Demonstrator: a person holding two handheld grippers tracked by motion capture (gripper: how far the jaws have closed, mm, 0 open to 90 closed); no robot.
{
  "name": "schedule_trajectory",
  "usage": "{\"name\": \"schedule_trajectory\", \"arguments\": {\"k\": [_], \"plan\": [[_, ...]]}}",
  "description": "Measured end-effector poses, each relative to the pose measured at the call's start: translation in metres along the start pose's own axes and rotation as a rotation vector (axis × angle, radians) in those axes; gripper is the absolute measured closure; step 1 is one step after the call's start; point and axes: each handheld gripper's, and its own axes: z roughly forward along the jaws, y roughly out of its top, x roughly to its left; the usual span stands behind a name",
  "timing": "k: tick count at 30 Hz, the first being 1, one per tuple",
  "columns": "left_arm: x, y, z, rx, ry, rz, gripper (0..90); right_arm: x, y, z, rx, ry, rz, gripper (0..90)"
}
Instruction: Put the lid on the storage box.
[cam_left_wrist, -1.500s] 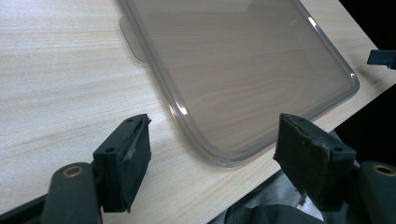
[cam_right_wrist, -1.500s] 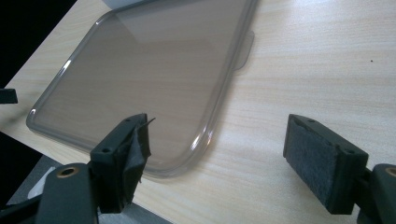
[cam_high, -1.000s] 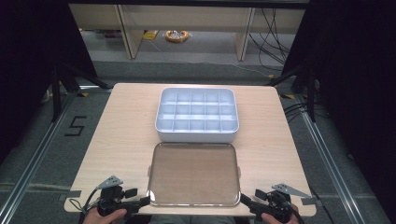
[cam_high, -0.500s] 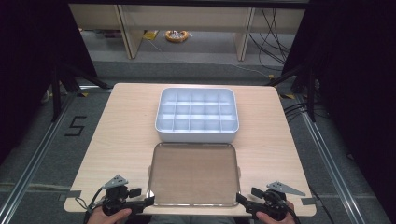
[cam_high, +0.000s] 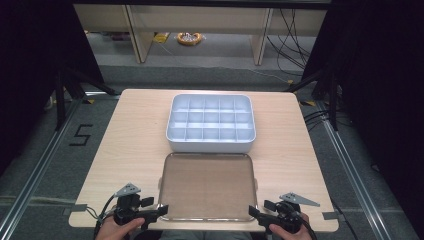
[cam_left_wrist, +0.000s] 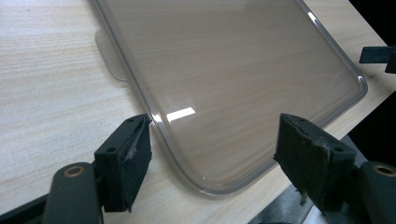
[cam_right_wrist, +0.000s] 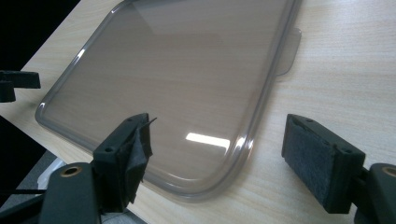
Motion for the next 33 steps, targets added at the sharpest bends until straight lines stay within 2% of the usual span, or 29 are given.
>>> {"name": "schedule_trajectory", "arguments": {"k": [1,2,3,5,6,7,9,11,12,13,15,16,17,18,19,20,21,22,23,24,26,27,30,31,32,33], "plan": [[0.000,0.000,0.000,0.000,0.000,0.000,26.5,0.000,0.000,0.000,0.000,0.000,0.000,25.3],[0.000,0.001,0.002,0.006,0.003,0.000,26.5,0.004,0.000,0.001,0.002,-0.020,0.045,25.5],[0.000,0.002,0.005,0.015,0.001,0.006,26.5,0.000,0.002,0.004,-0.012,-0.017,0.002,26.0],[0.000,0.003,0.007,0.020,0.003,0.008,26.6,0.001,0.002,0.003,0.004,-0.029,0.001,26.4],[0.000,0.004,0.008,0.020,0.007,0.008,26.7,0.004,0.002,0.004,0.000,-0.022,0.048,26.6],[0.000,0.005,0.009,0.024,0.008,0.008,26.8,-0.001,0.003,0.005,-0.005,-0.032,-0.008,26.9],[0.001,0.006,0.011,0.023,0.013,0.006,27.0,0.000,0.004,0.007,-0.008,-0.025,0.011,27.5],[0.002,0.007,0.012,0.026,0.014,0.007,27.2,-0.001,0.005,0.009,-0.012,-0.017,0.001,28.3],[0.002,0.007,0.013,0.027,0.015,0.007,27.3,0.007,0.004,0.007,0.021,-0.009,0.096,29.0],[0.002,0.007,0.013,0.027,0.015,0.007,27.4,0.000,0.005,0.010,-0.009,-0.021,0.009,29.2],[0.003,0.008,0.013,0.029,0.018,0.008,27.5,0.002,0.006,0.010,0.002,-0.025,0.018,29.6],[0.006,0.009,0.012,0.041,0.023,0.015,27.8,0.000,0.007,0.012,-0.008,-0.026,-0.010,30.7],[0.006,0.009,0.012,0.041,0.023,0.015,28.0,0.000,0.008,0.012,-0.004,-0.004,-0.009,30.7],[0.006,0.009,0.013,0.031,0.032,0.004,28.4,0.000,0.008,0.014,-0.004,-0.027,-0.010,31.3],[0.006,0.009,0.013,0.029,0.035,-0.002,28.7,0.003,0.009,0.013,0.016,-0.025,0.028,31.6],[0.008,0.010,0.012,0.041,0.030,0.021,29.1,-0.001,0.010,0.015,0.000,-0.031,-0.018,31.9],[0.008,0.010,0.014,0.034,0.035,0.014,29.9,0.003,0.010,0.015,0.012,-0.022,0.035,32.2],[0.008,0.010,0.014,0.034,0.035,0.014,30.5,0.003,0.010,0.015,0.012,-0.022,0.035,32.2],[0.009,0.011,0.014,0.043,0.031,0.029,30.5,-0.001,0.011,0.016,0.001,-0.041,-0.017,32.4],[0.003,0.009,0.015,0.047,0.035,-0.067,32.6,-0.001,0.012,0.018,0.000,-0.026,-0.008,33.0],[0.004,0.009,0.016,0.048,0.033,-0.068,34.0,-0.002,0.014,0.020,0.000,-0.032,-0.007,33.4],[0.008,0.010,0.017,0.066,0.028,-0.013,35.2,-0.002,0.014,0.021,0.006,-0.028,0.010,33.8],[0.009,0.010,0.018,0.069,0.032,-0.009,38.4,-0.004,0.016,0.024,0.007,-0.040,-0.005,34.3],[0.013,0.012,0.020,0.054,0.045,0.026,38.9,0.000,0.016,0.026,0.012,-0.028,0.053,34.5],[0.013,0.012,0.020,0.054,0.045,0.026,39.1,-0.001,0.017,0.027,0.015,-0.030,0.045,34.6],[0.012,0.011,0.020,0.067,0.037,0.000,39.0,-0.003,0.018,0.028,0.013,-0.027,0.031,34.6]]}}
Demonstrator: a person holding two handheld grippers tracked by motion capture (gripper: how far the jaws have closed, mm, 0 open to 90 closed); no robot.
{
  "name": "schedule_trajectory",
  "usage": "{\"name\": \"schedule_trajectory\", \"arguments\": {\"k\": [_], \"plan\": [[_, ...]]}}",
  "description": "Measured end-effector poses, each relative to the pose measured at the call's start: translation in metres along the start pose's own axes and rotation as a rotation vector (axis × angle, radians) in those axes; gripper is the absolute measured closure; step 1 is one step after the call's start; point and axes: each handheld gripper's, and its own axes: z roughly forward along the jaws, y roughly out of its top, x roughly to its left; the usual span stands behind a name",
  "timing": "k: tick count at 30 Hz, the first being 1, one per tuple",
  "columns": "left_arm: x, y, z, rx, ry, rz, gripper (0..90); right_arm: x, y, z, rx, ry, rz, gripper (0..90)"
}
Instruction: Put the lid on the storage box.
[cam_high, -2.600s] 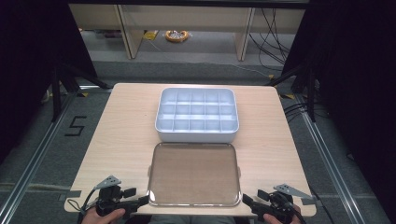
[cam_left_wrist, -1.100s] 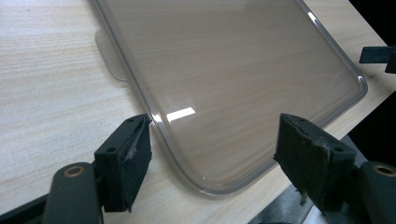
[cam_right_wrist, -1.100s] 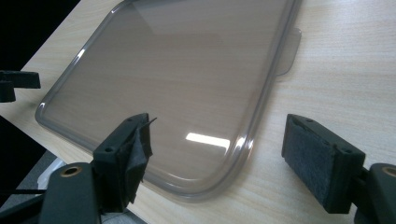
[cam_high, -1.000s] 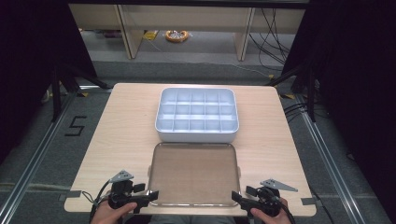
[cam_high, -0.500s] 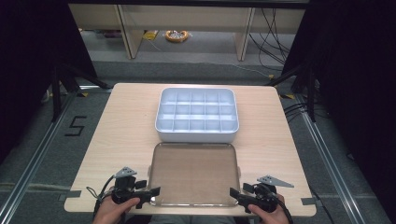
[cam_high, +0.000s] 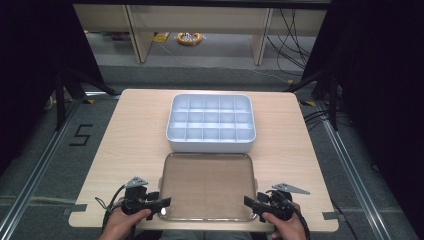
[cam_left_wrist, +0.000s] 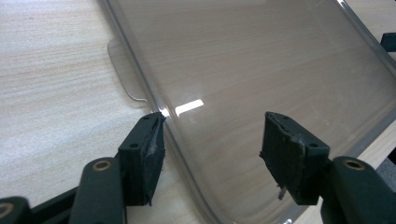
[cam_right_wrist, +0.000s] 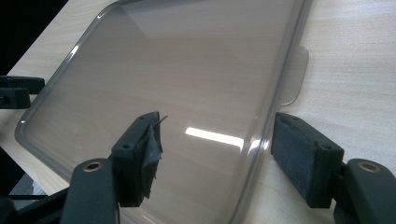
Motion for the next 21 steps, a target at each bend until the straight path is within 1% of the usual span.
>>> {"name": "schedule_trajectory", "arguments": {"k": [2,3,4,5,6,7,10,11,12,13,14,15,16,17,18,19,20,21], "plan": [[0.002,0.001,0.001,-0.008,-0.003,-0.015,40.1,-0.003,0.001,0.002,0.005,-0.001,0.001,34.3],[0.002,0.001,0.001,-0.008,-0.003,-0.015,40.0,-0.001,0.000,0.002,0.008,0.005,0.055,34.2],[0.002,0.001,0.001,-0.013,-0.006,-0.019,40.0,-0.006,0.001,0.003,-0.006,-0.003,0.042,34.2],[0.002,0.001,0.001,-0.006,-0.005,-0.013,39.9,-0.007,0.001,0.004,-0.024,0.014,0.060,34.2],[0.001,0.000,0.001,-0.010,-0.002,-0.015,39.6,-0.008,0.001,0.002,-0.019,0.017,0.086,34.3],[0.001,0.000,0.001,-0.007,-0.001,-0.013,39.3,-0.006,0.000,0.002,-0.021,0.026,0.136,34.3],[0.001,0.000,0.001,-0.005,0.001,-0.007,39.3,-0.009,0.000,0.001,-0.030,0.037,0.139,34.4],[0.001,0.000,0.001,-0.006,0.001,-0.005,39.3,-0.011,-0.002,0.003,-0.046,0.045,0.168,35.9],[0.001,0.000,0.001,-0.006,0.003,-0.003,39.3,-0.011,-0.002,0.003,-0.046,0.045,0.168,35.9],[0.000,-0.001,0.001,-0.008,0.002,-0.008,39.2,-0.010,-0.002,-0.001,-0.041,0.057,0.263,38.4],[0.000,-0.001,0.001,-0.008,0.002,-0.008,39.2,-0.011,-0.003,-0.001,-0.041,0.067,0.278,39.3],[-0.001,-0.001,0.001,-0.006,0.001,-0.010,39.2,-0.016,-0.004,-0.001,-0.061,0.074,0.234,40.1],[0.000,-0.001,0.001,-0.008,0.007,0.011,39.2,-0.013,-0.004,-0.003,-0.047,0.078,0.307,40.5],[0.002,0.000,0.001,-0.013,0.017,0.037,39.1,-0.010,-0.004,-0.004,-0.043,0.093,0.362,41.2],[0.002,0.000,0.001,-0.013,0.017,0.037,39.1,-0.012,-0.004,-0.002,-0.058,0.086,0.347,42.4],[0.000,-0.001,0.000,0.002,0.006,0.013,39.1,-0.012,-0.004,-0.004,-0.038,0.065,0.353,44.0],[-0.002,-0.002,0.001,-0.003,0.008,-0.003,39.1,-0.011,-0.004,-0.005,-0.028,0.067,0.359,44.7],[-0.002,-0.002,0.000,0.000,0.007,0.000,38.7,-0.012,-0.004,-0.005,-0.026,0.095,0.370,45.5]]}}
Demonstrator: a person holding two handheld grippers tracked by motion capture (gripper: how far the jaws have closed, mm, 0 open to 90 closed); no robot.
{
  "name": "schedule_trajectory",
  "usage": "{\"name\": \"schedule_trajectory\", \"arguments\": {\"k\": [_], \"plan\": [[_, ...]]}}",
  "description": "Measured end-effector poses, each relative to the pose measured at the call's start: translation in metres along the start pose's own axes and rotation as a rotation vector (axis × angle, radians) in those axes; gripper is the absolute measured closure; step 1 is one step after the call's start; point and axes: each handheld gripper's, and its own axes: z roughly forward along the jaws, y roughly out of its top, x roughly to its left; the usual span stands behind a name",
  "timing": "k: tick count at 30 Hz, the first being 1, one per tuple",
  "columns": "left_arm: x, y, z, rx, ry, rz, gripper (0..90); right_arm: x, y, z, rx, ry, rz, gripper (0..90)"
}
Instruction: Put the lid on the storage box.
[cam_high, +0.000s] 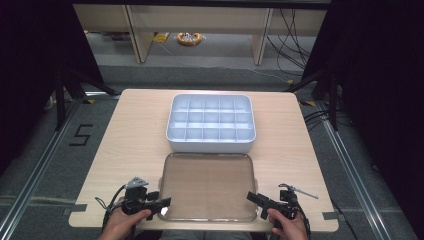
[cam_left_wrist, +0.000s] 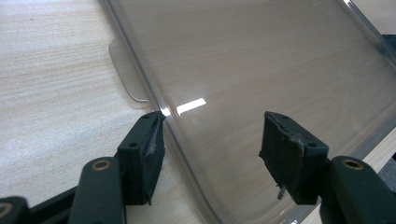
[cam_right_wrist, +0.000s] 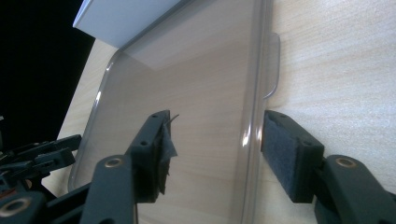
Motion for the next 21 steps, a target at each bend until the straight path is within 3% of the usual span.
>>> {"name": "schedule_trajectory", "arguments": {"k": [1,2,3,5,6,10,11,12,13,15,18,21], "plan": [[0.0003,0.0000,0.0001,-0.002,0.000,0.005,38.7,-0.0053,0.0006,0.0028,-0.028,-0.002,-0.049,46.8],[0.0003,0.0000,0.0001,-0.002,0.000,0.005,38.7,-0.0049,-0.0003,0.0019,-0.015,-0.013,-0.030,47.6],[0.0038,0.0009,0.0003,-0.011,0.005,0.046,38.7,-0.0045,-0.0006,-0.0003,-0.004,0.016,-0.002,49.2],[0.0022,0.0004,-0.0005,0.002,-0.001,0.028,38.7,-0.0030,-0.0016,-0.0005,-0.001,0.029,0.040,50.9],[0.0034,0.0007,0.0005,-0.014,0.008,0.046,38.7,-0.0063,-0.0015,0.0018,-0.017,0.032,0.006,53.3],[0.0040,0.0004,0.0002,-0.014,0.001,0.051,38.7,-0.0037,-0.0013,-0.0031,0.005,0.006,0.008,57.5],[0.0024,0.0001,0.0015,-0.033,0.000,0.025,38.5,-0.0039,-0.0015,-0.0035,0.008,0.008,0.007,57.5],[0.0024,0.0001,0.0015,-0.033,0.000,0.025,38.3,-0.0050,-0.0018,-0.0037,0.010,0.002,-0.013,57.5],[0.0044,0.0004,-0.0004,-0.009,0.000,0.054,38.4,-0.0055,-0.0030,-0.0025,0.016,0.031,0.008,58.8],[0.0029,-0.0001,0.0007,-0.029,0.000,0.031,38.2,-0.0064,-0.0037,-0.0028,0.027,0.027,-0.007,59.0],[0.0032,-0.0005,0.0003,-0.028,-0.001,0.035,38.2,-0.0050,-0.0036,-0.0030,-0.006,0.036,-0.044,64.1],[0.0035,-0.0005,0.0002,-0.031,0.000,0.035,37.4,-0.0057,-0.0019,-0.0052,0.008,0.034,-0.084,64.5]]}}
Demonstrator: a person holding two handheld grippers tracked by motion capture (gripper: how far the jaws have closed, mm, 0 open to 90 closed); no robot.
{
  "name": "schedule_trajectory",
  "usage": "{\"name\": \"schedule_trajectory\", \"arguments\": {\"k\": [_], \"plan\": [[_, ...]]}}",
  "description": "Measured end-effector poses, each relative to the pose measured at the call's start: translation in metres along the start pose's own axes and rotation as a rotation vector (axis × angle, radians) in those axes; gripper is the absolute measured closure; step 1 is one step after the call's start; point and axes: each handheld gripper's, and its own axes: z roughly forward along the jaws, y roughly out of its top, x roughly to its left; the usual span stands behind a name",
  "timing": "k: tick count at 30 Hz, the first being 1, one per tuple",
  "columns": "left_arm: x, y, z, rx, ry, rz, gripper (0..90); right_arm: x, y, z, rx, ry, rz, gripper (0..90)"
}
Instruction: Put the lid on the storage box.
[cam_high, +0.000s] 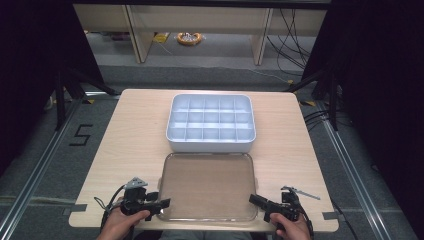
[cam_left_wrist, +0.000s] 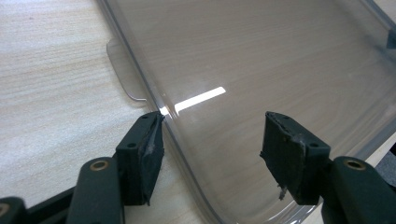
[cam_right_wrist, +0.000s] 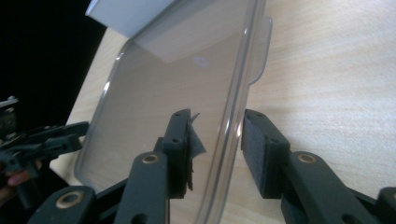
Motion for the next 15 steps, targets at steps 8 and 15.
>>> {"name": "schedule_trajectory", "arguments": {"k": [8,15], "plan": [[0.001,0.000,-0.001,0.014,0.006,0.020,34.3,0.010,-0.001,-0.004,-0.045,-0.020,-0.202,66.3],[0.000,0.000,0.000,0.011,-0.012,0.002,27.6,0.020,0.000,-0.013,-0.072,0.022,-0.312,65.7]]}}
